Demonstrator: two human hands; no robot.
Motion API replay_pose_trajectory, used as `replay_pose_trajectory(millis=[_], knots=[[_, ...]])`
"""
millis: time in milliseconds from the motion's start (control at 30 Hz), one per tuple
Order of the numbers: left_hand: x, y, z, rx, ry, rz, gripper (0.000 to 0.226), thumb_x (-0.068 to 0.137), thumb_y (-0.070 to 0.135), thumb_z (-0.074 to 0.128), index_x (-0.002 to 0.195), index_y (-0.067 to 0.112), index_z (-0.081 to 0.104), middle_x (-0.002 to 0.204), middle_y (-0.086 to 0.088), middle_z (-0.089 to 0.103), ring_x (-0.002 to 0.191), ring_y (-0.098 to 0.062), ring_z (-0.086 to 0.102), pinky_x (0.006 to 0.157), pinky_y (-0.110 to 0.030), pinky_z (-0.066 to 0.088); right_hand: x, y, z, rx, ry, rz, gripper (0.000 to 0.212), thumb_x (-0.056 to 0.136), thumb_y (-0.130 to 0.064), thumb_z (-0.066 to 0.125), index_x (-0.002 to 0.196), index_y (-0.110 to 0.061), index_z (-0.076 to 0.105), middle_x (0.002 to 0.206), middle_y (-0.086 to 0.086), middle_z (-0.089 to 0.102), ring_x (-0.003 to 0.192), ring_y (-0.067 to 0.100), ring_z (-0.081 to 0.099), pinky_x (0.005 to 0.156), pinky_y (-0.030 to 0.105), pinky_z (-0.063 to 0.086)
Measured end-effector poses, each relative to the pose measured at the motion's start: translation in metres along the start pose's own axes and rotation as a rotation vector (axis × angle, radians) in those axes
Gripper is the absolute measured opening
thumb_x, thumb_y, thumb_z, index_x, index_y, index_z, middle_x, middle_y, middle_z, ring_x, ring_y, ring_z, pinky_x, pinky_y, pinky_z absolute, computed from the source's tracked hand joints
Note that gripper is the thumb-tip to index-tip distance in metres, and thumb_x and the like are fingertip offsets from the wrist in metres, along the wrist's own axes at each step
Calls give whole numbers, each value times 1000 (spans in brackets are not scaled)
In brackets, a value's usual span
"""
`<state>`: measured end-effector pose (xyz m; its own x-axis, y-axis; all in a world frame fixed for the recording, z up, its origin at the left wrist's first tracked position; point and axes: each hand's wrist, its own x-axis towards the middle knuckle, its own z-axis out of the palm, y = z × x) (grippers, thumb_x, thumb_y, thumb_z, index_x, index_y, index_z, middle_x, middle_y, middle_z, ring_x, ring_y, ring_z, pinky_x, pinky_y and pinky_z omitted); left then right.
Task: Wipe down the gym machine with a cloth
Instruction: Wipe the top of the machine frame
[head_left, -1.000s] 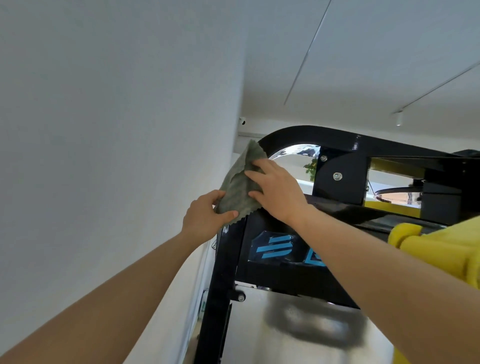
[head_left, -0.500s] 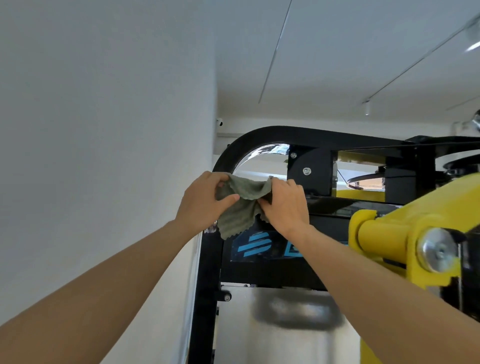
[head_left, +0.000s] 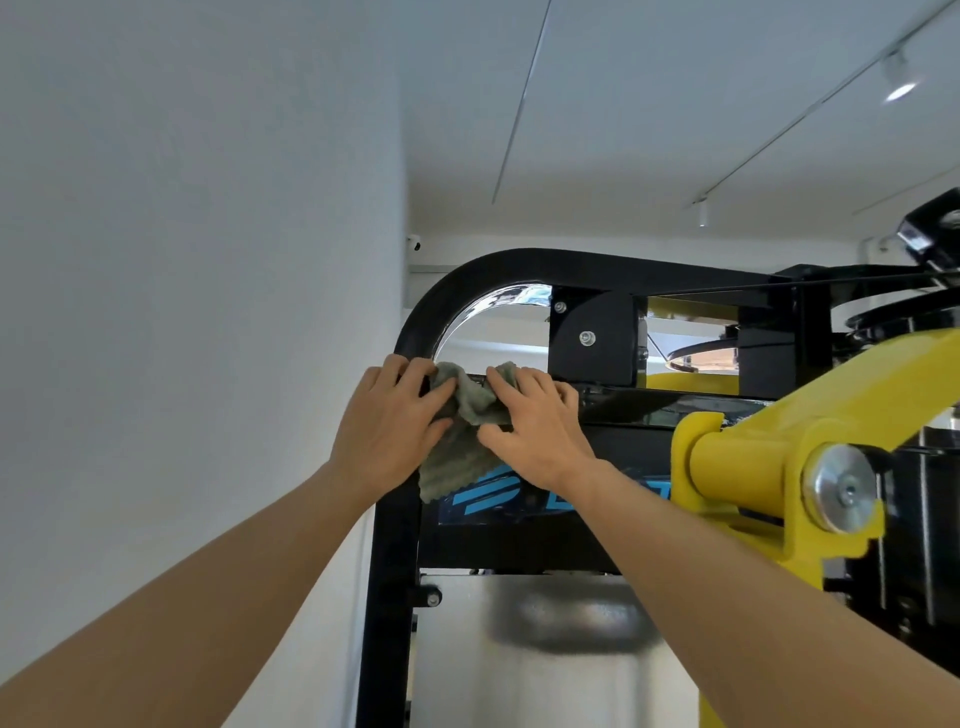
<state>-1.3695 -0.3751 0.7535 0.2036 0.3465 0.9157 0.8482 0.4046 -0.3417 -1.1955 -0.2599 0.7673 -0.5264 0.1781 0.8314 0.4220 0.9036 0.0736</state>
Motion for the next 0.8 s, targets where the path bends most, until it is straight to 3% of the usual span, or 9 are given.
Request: replay_pose_trajectory(millis=[100, 200, 433, 633, 700, 800], knots=[[-5, -9, -1, 29, 14, -36, 45, 94, 42, 64, 130, 16, 65, 125, -10, 63, 108, -32, 55, 88, -43, 48, 5, -6, 1, 51, 76, 83, 64, 98, -62, 26, 148, -27, 47, 141, -5, 49, 138, 15, 29, 115, 43, 15], [-8, -13, -3, 36, 50, -65, 46, 96, 43, 50, 127, 14, 67, 123, -10, 64, 106, -31, 55, 86, -43, 47, 10, -11, 8, -26, 146, 150, 50, 103, -54, 38, 143, -29, 51, 139, -7, 54, 138, 18, 32, 113, 44, 17], [4, -3, -2, 27, 35, -74, 53, 96, 53, 45, 124, 14, 67, 121, -7, 64, 104, -28, 55, 82, -42, 47, 3, -7, 22, -120, 259, 232, 52, 98, -56, 48, 142, -30, 50, 137, -8, 56, 134, 23, 36, 108, 47, 26], [33, 17, 9, 12, -8, 65, 56, 92, 55, 59, 129, 14, 65, 125, -6, 64, 108, -29, 55, 85, -43, 47, -19, 13, 20, -132, 337, 510, 54, 98, -57, 46, 146, -30, 44, 151, -7, 44, 135, 28, 30, 104, 49, 27], [45, 27, 12, 13, -40, 102, 57, 92, 57, 55, 129, 15, 65, 126, -5, 64, 111, -29, 55, 88, -44, 47, -20, 16, 17, -88, 355, 609, 56, 100, -55, 45, 150, -30, 40, 156, -9, 37, 136, 26, 25, 103, 45, 22], [59, 43, 17, -43, -65, 97, 56, 93, 58, 47, 128, 17, 65, 127, -3, 63, 116, -27, 52, 94, -44, 44, -20, 16, 11, -66, 425, 675, 50, 101, -47, 49, 147, -28, 44, 154, -13, 41, 133, 23, 28, 89, 33, 15]])
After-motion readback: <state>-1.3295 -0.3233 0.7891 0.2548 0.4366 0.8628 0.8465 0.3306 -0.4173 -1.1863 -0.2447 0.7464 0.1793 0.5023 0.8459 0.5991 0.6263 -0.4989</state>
